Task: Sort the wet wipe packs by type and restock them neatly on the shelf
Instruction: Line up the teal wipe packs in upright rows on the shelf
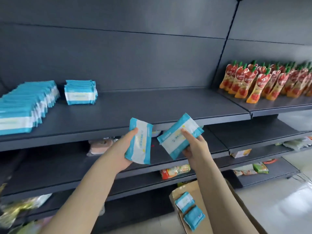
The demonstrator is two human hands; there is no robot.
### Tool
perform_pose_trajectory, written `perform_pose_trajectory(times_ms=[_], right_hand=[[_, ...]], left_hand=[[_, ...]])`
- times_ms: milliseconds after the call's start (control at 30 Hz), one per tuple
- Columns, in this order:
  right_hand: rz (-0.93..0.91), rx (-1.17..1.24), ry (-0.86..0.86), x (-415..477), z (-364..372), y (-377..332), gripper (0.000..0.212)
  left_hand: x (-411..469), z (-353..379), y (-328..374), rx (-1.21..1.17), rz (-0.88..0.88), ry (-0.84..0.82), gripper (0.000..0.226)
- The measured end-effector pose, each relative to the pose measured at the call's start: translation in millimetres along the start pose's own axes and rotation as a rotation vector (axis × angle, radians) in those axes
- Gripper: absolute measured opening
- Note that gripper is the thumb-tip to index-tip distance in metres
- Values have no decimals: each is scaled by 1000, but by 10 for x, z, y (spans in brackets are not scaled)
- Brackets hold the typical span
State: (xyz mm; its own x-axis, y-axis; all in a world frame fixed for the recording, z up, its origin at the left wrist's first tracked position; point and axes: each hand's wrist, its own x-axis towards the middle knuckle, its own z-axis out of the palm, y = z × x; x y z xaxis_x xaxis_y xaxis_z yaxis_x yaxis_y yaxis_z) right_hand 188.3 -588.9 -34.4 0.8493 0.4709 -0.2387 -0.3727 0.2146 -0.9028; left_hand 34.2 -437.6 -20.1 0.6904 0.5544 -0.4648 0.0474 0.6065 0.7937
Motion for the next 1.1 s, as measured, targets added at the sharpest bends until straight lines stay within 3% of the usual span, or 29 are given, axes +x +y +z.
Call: perform_pose_trajectory(times_ms=[233, 333, 467, 567, 700, 933, 1100], right_hand=[[15, -30, -5, -343, 1224, 356, 25], [29, -41, -15, -423, 1632, 440, 34], [17, -29, -64, -384, 1983, 480, 27], [-9, -27, -91, -206, 2205, 506, 28], [-37, 38, -133, 238, 2494, 535, 20], [-28, 30, -269, 1213, 2944, 680, 30], [-50, -186, -319, 1660, 3223, 874, 25]], left_hand=[[-383, -1170, 635, 289, 258, 207, 20], [-436, -1543, 862, 286, 313, 254, 23], [-301, -1891, 1086, 228, 387, 353, 22], [-58, -2084, 1230, 178, 453, 460, 21], [444, -2175, 1399, 61, 469, 450, 29], [1455, -2294, 1727, 152, 559, 517, 31], [1949, -2423, 1940, 356, 651, 631, 23]])
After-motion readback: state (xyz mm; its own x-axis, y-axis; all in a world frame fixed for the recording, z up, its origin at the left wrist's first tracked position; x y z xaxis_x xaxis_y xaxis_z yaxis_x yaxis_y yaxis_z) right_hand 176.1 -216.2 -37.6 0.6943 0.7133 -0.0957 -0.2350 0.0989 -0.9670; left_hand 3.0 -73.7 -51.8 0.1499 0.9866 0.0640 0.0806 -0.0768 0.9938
